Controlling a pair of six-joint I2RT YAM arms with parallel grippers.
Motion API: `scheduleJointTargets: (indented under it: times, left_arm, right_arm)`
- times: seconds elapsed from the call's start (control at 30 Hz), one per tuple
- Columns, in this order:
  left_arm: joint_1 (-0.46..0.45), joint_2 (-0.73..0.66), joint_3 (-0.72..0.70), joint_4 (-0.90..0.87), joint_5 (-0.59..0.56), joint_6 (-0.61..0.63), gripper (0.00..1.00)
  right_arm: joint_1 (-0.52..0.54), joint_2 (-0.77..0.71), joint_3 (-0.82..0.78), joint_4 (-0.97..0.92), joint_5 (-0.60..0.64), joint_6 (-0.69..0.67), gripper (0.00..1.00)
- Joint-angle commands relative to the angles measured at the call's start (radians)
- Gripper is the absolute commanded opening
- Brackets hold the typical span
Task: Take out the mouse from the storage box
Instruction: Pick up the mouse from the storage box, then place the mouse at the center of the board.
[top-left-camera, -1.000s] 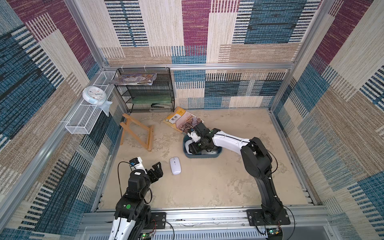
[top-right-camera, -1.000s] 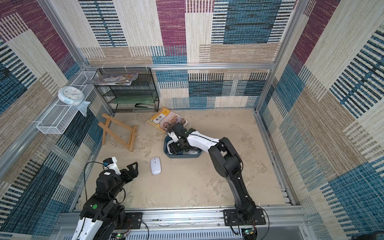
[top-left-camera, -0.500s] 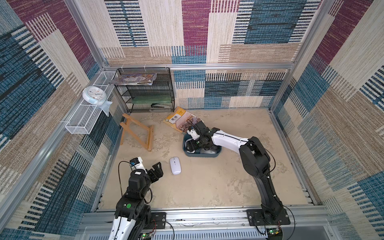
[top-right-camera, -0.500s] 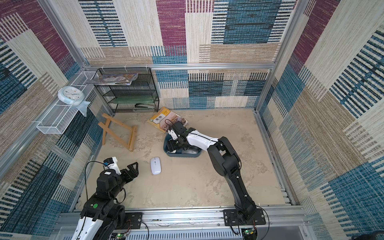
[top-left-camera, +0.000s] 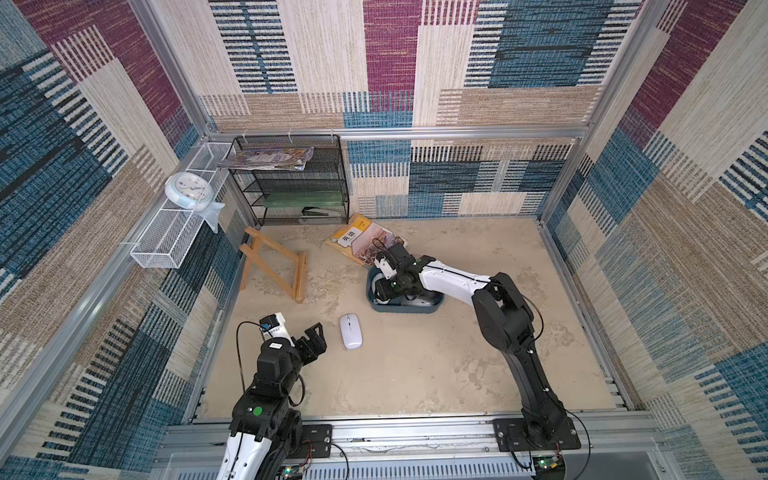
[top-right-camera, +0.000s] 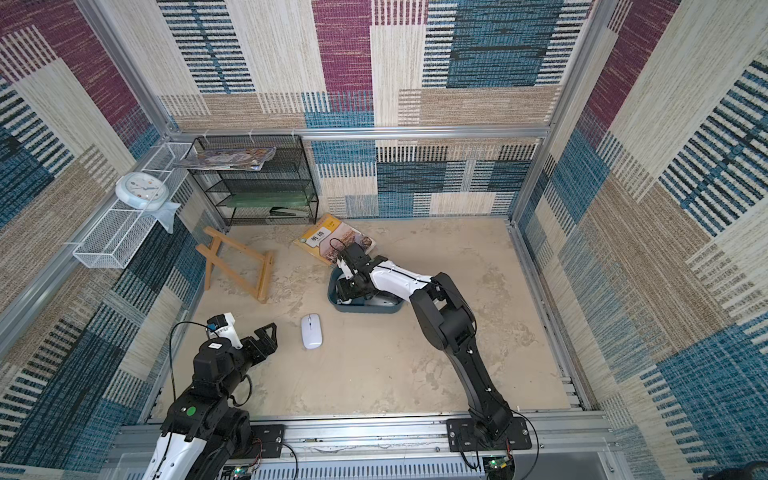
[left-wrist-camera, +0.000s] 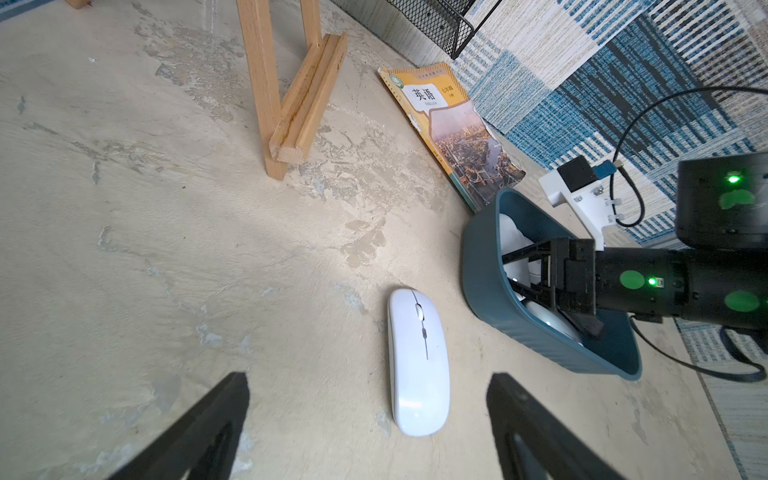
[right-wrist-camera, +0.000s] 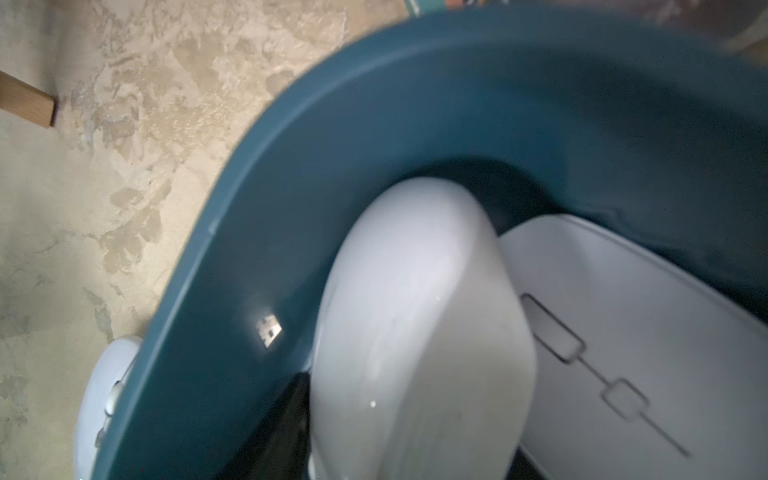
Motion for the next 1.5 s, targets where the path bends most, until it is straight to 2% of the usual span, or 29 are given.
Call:
scheduleJointTargets:
  times: [0.0, 0.27, 0.4, 0.97, 1.47]
  left_arm:
    - [0.001, 0.001, -0.002, 0.021, -0.003, 0.008, 0.94]
    - [0.002, 0.001, -0.001, 0.022, -0.002, 0.010, 0.94]
    - [0.002, 0.002, -0.003, 0.024, -0.002, 0.011, 0.94]
    - [0.002, -0.005, -0.007, 0.031, 0.011, 0.016, 0.94]
    - [0.002, -0.011, -0.007, 0.028, 0.011, 0.014, 0.96]
  right_arm:
    - [0.012, -0.015, 0.010, 0.007, 0.042, -0.020, 0.45]
    - [0.031, -0.057, -0.009, 0.022, 0.076, -0.029, 0.30]
    - [0.034, -0.113, -0.057, 0.063, 0.077, -0.022, 0.27]
    - [0.036, -0.308, -0.249, 0.157, 0.061, 0.047, 0.24]
    - [0.146, -0.585, -0.597, 0.329, 0.035, 0.181, 0.23]
